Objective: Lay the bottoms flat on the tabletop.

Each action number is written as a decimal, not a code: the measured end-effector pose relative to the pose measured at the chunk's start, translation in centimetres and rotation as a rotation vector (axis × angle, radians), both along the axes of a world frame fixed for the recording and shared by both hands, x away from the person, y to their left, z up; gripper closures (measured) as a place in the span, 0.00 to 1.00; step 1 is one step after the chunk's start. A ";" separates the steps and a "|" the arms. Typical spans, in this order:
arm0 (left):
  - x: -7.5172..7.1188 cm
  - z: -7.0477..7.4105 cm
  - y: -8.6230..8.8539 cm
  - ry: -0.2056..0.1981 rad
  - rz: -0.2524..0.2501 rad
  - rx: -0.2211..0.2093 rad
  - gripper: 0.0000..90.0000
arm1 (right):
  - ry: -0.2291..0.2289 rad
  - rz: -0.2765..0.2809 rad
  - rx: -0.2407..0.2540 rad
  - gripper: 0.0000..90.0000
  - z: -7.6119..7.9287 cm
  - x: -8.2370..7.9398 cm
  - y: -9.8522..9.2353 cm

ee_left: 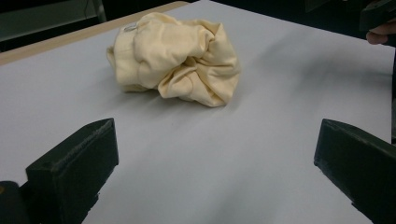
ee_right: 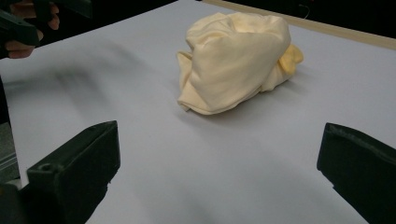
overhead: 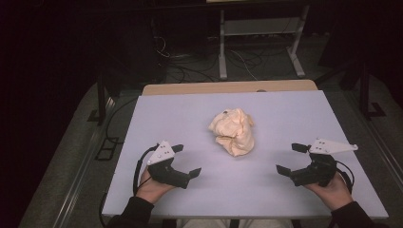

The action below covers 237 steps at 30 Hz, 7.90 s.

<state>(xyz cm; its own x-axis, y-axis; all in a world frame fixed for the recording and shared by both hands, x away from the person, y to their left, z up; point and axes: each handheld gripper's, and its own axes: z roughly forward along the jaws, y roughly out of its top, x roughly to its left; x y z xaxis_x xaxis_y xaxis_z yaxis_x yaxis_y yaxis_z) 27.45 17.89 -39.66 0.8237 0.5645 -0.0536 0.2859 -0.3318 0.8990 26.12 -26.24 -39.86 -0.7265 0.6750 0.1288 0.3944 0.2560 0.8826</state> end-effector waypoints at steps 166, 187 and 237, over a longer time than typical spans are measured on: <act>14.3 1.9 -4.8 0.199 0.018 -0.124 0.95 | 0.257 -0.020 0.080 0.89 1.3 14.1 4.8; 12.7 10.0 -4.9 0.074 0.019 -0.085 0.96 | 0.162 -0.020 0.064 0.89 8.6 13.8 4.8; 13.1 5.0 -2.9 0.193 0.119 -0.070 0.97 | 0.215 0.109 0.139 0.89 8.3 11.6 7.8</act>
<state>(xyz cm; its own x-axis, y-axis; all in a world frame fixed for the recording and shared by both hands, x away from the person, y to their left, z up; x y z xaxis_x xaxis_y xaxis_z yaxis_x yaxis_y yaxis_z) 40.52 14.95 -34.67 0.7224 0.6463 -0.2460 0.4878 -0.2242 0.8437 37.72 -18.47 -31.56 -0.7399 0.5590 0.3742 0.5534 0.1895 0.8111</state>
